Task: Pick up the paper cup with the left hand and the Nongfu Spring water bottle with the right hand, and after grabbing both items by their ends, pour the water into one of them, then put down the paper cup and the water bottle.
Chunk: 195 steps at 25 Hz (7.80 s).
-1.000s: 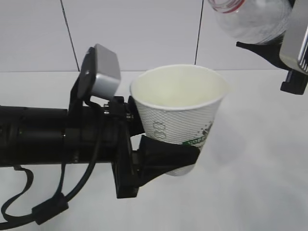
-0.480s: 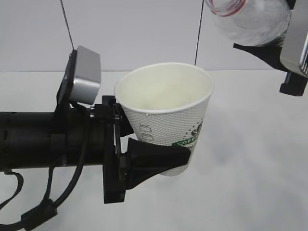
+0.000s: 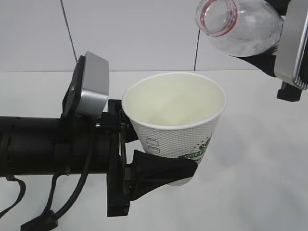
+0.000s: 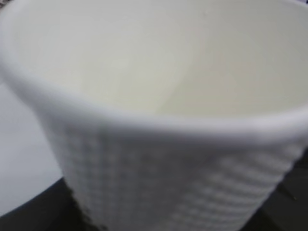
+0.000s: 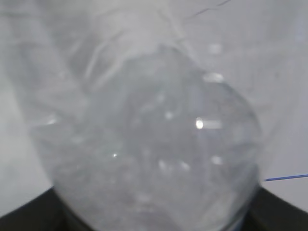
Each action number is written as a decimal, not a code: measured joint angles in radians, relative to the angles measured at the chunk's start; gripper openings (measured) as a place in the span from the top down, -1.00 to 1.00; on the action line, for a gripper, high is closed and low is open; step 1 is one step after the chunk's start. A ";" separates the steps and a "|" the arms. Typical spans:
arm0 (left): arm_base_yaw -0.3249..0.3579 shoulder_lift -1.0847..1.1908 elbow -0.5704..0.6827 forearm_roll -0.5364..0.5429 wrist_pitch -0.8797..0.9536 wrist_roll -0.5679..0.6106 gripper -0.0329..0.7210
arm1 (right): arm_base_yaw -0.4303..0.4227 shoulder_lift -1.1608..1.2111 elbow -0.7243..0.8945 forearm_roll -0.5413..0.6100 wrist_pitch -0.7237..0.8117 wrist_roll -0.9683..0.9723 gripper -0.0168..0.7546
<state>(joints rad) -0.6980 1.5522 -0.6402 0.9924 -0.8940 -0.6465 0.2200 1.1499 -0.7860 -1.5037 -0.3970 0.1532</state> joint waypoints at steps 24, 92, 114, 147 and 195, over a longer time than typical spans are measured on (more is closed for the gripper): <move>-0.037 0.000 0.000 0.031 -0.005 0.005 -0.44 | 0.000 0.000 0.000 0.050 -0.018 -0.109 -0.19; -0.037 0.000 0.000 0.051 -0.057 0.005 -0.40 | 0.000 0.000 0.000 0.050 -0.016 -0.348 -0.18; -0.037 0.000 0.000 0.021 -0.035 0.005 -0.40 | 0.000 0.000 -0.042 0.066 -0.031 -0.359 -0.18; -0.037 0.000 0.000 -0.001 -0.011 0.005 -0.40 | 0.000 0.000 -0.042 0.068 -0.031 -0.363 -0.18; -0.037 0.000 0.000 -0.001 -0.006 0.005 -0.38 | 0.000 0.000 -0.042 0.068 -0.031 -0.363 -0.18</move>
<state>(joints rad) -0.7347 1.5522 -0.6402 0.9916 -0.8998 -0.6413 0.2200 1.1499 -0.8282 -1.4357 -0.4283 -0.2100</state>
